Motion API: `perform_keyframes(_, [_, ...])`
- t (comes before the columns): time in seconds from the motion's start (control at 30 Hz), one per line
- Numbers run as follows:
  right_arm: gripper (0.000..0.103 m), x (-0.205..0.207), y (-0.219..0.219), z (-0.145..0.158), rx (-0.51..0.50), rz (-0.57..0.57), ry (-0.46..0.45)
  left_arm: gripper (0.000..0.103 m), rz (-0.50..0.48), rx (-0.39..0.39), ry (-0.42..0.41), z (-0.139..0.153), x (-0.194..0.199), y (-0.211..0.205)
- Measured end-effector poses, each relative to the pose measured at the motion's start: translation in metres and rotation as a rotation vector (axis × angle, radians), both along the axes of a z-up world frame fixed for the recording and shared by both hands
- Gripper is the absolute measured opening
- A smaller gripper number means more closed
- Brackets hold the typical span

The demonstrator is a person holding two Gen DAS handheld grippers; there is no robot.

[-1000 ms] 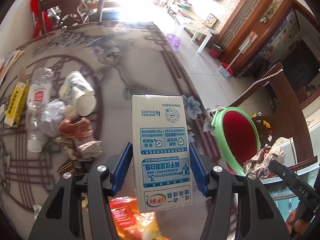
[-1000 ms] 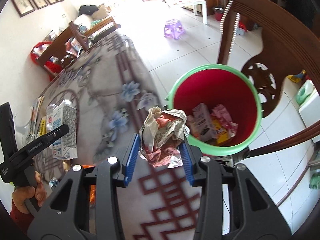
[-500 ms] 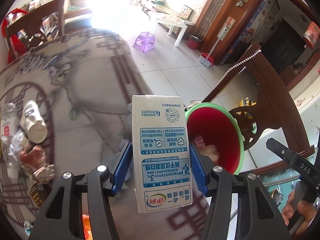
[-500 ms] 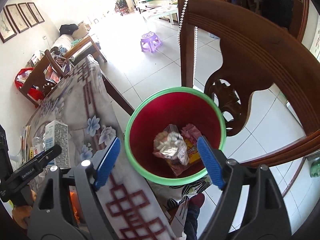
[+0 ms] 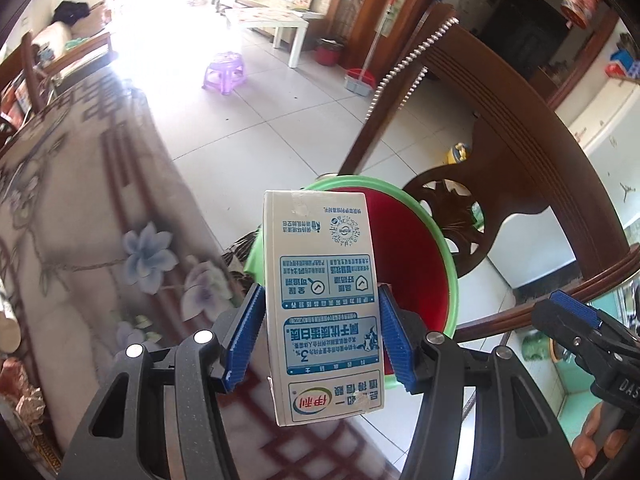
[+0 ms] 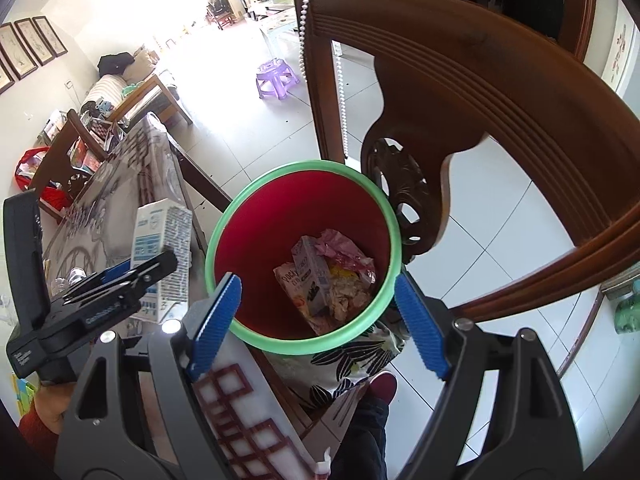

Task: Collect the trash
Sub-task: 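Open the right tool to drop the crumpled paper into the bin while the left tool drops the milk carton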

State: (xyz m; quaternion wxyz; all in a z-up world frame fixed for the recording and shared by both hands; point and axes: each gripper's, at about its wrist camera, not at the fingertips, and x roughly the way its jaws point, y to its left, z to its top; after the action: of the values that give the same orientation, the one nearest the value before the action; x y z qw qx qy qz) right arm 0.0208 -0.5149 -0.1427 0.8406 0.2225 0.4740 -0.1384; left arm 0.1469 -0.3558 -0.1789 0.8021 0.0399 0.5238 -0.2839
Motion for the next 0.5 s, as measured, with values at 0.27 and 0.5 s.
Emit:
perform_keyframes(0.27, [0.077, -0.010, -0.013, 0.003, -0.010, -0.029, -0.012, 0.054, -0.059, 0.000, -0.032, 0.013, -0.003, -0.034])
perform_keyframes(0.5, [0.077, -0.018, -0.023, 0.006, -0.018, -0.044, -0.023, 0.070, -0.071, 0.002, -0.048, 0.021, -0.006, -0.042])
